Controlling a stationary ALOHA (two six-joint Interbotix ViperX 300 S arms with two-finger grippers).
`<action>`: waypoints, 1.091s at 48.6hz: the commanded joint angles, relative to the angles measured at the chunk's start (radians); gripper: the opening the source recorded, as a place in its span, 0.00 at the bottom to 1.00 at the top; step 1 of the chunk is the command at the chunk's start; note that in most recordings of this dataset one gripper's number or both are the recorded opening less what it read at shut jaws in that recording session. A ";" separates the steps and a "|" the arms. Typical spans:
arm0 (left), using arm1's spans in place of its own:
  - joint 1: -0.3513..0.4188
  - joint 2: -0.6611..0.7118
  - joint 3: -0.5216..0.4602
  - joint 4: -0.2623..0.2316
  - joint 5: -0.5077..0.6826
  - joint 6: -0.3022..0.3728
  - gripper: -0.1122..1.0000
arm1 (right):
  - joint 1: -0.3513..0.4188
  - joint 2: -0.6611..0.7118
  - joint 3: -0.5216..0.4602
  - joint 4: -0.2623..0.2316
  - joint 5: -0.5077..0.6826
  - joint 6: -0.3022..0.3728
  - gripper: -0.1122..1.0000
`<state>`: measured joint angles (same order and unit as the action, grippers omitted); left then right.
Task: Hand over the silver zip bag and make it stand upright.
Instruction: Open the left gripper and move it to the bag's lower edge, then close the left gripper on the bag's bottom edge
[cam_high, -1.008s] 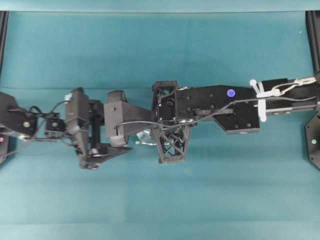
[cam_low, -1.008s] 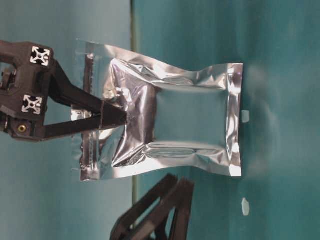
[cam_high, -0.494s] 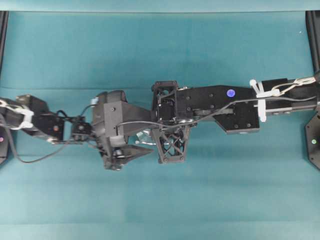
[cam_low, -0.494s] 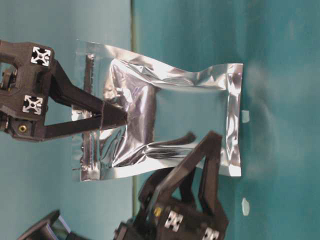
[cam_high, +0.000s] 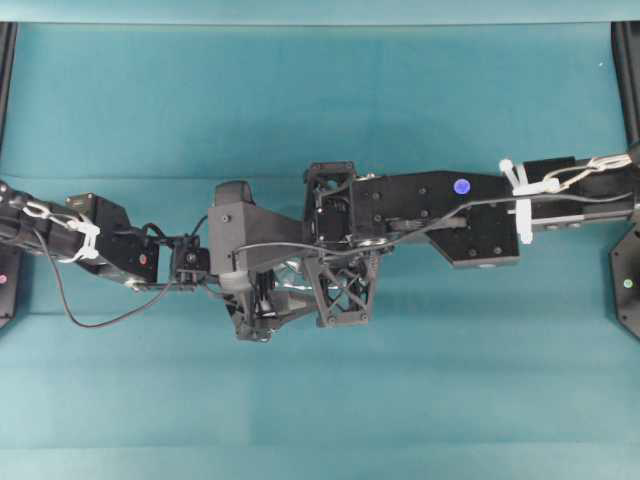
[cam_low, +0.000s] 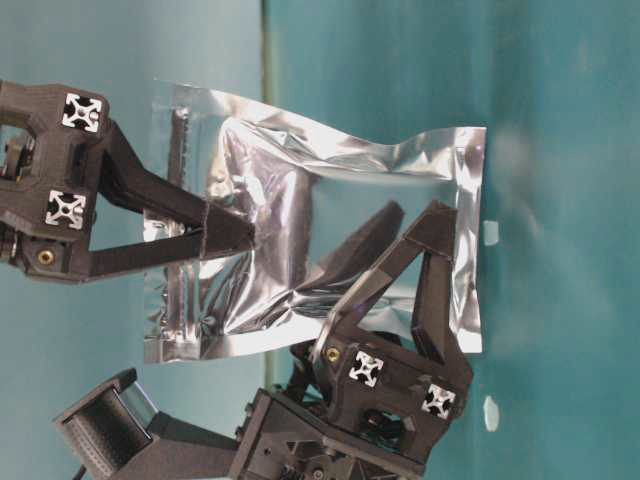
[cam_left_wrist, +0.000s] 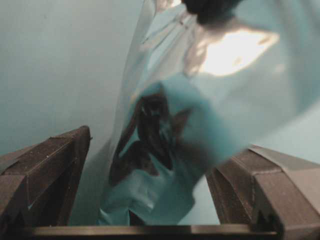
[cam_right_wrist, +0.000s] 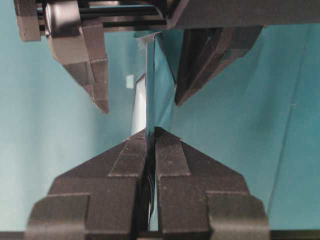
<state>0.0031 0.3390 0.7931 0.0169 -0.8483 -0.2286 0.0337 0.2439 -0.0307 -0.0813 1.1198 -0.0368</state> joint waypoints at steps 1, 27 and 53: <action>0.000 -0.003 -0.009 0.002 -0.003 0.000 0.91 | 0.002 -0.008 -0.005 -0.003 -0.003 0.006 0.11; 0.000 0.003 -0.008 0.002 0.041 0.020 0.37 | 0.005 -0.008 -0.003 -0.003 -0.003 0.008 0.11; 0.000 0.003 -0.011 0.002 0.098 0.087 0.37 | 0.009 -0.009 0.000 0.002 -0.003 0.006 0.11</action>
<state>0.0046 0.3451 0.7869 0.0169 -0.7517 -0.1442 0.0353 0.2439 -0.0261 -0.0844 1.1198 -0.0368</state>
